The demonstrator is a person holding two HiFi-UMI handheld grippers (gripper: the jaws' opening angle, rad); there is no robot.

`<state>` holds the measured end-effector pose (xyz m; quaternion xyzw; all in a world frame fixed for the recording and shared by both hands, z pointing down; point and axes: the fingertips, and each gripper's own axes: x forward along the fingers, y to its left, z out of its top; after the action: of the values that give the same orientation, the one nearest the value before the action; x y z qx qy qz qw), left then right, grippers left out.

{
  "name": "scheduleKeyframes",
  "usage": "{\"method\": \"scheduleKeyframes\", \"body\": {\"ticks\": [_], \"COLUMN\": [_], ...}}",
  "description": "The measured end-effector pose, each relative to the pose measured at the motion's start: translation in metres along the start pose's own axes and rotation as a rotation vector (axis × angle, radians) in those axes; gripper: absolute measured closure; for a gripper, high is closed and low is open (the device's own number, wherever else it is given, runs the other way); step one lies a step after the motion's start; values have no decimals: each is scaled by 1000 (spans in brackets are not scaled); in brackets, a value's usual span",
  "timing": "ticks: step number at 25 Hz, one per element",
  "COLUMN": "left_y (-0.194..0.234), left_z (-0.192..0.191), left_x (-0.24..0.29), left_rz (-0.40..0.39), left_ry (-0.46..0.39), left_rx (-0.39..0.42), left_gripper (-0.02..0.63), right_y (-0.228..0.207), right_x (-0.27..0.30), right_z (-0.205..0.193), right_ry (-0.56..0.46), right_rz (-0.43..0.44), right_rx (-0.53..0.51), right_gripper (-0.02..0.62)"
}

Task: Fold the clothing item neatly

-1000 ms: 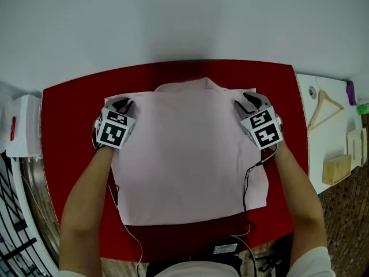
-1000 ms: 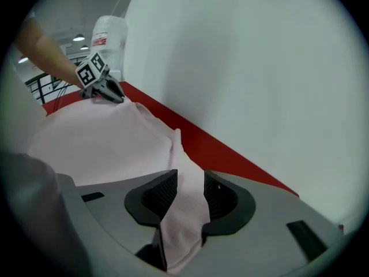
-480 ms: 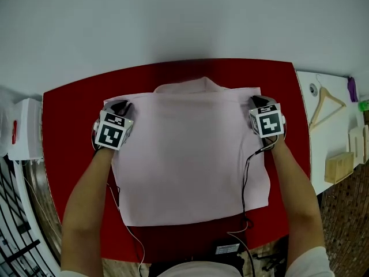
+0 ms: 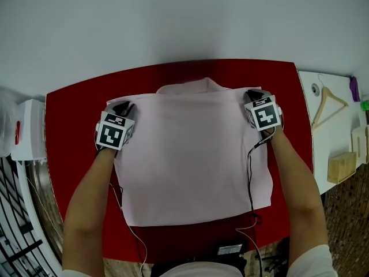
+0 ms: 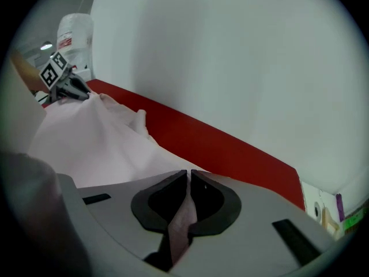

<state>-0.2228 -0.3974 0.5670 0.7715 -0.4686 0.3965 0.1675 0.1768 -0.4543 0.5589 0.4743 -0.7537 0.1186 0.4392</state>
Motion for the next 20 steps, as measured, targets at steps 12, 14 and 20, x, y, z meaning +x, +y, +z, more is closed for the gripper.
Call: {"method": "scheduleKeyframes", "body": {"ticks": [12,14,20], "left_y": [-2,-3,-7], "left_z": [-1,-2,-15], "left_x": [-21,-30,-66], "left_rz": [-29,-33,-35], "left_ry": [-30,-42,-67], "left_rx": [-66,-73,-114], "left_gripper": [548,548,548], "right_y": [-14,-10,0], "right_x": [-6,-15,-48], "right_z": [8,10,10], "right_ry": [-20,-35,-63], "right_rz": [-120,-117,-105], "right_rx": [-11,-24,-33], "right_gripper": [563,563,563]}}
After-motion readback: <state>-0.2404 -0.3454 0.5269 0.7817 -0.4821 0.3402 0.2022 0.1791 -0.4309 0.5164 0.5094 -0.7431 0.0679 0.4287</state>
